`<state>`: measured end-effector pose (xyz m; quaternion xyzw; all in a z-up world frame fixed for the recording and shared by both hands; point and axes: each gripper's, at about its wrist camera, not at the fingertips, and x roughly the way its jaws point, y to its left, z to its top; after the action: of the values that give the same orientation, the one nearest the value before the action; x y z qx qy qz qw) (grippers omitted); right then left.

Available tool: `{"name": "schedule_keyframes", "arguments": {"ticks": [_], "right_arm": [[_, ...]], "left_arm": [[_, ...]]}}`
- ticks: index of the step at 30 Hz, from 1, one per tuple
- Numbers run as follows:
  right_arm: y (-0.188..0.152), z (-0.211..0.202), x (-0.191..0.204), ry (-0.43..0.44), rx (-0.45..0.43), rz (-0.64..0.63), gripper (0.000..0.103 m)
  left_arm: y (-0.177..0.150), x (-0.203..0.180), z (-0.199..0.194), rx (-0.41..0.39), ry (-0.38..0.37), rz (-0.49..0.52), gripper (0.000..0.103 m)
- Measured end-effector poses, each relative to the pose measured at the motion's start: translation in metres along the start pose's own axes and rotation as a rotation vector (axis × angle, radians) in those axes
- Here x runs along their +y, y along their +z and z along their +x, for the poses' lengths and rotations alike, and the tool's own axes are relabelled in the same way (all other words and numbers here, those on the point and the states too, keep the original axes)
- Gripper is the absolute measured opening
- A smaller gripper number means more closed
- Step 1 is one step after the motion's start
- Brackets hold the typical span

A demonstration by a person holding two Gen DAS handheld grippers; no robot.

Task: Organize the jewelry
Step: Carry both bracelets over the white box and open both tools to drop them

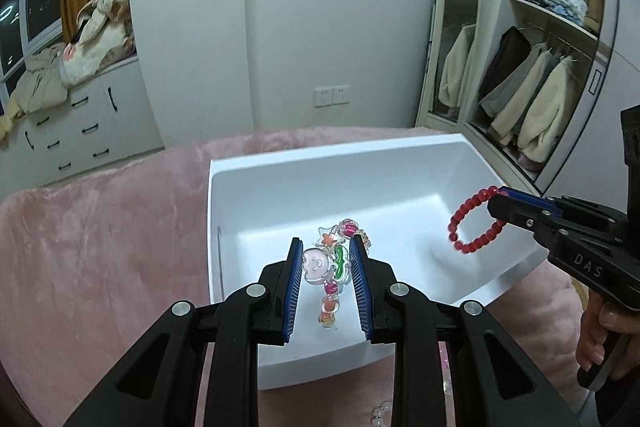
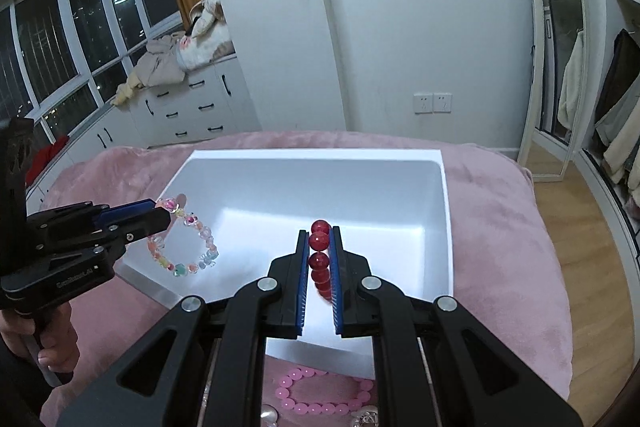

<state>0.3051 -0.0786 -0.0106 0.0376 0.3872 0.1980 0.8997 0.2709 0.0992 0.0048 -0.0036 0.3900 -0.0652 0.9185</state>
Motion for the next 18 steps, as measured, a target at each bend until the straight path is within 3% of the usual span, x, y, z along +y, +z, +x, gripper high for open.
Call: {"name": "schedule_keyframes", "arguments": {"ticks": [8,10,11,14,16,17,18], "right_arm": [[0.001,0.017,-0.006,0.018,0.068,0.004,0.014],[0.006,0.008,-0.004,0.032,0.040,0.020,0.032],[0.007,-0.002,-0.006,0.023,0.010,0.033,0.049],[0.010,-0.019,-0.010,0.015,-0.027,0.047,0.050],[0.010,-0.031,-0.014,0.010,-0.048,0.058,0.050],[0.010,-0.038,-0.015,0.008,-0.059,0.059,0.055],[0.009,-0.044,-0.016,0.004,-0.067,0.060,0.066]], "left_arm": [[-0.005,-0.002,0.008,0.044,0.006,-0.012,0.029],[-0.004,0.000,0.002,0.025,0.018,-0.024,0.041],[-0.003,0.001,-0.003,0.014,0.022,-0.027,0.045],[-0.001,-0.001,-0.017,-0.019,0.023,-0.022,0.049],[-0.001,-0.004,-0.026,-0.037,0.019,-0.019,0.059],[-0.002,-0.005,-0.032,-0.050,0.010,-0.017,0.062],[-0.003,-0.007,-0.037,-0.059,-0.002,-0.016,0.074]]}}
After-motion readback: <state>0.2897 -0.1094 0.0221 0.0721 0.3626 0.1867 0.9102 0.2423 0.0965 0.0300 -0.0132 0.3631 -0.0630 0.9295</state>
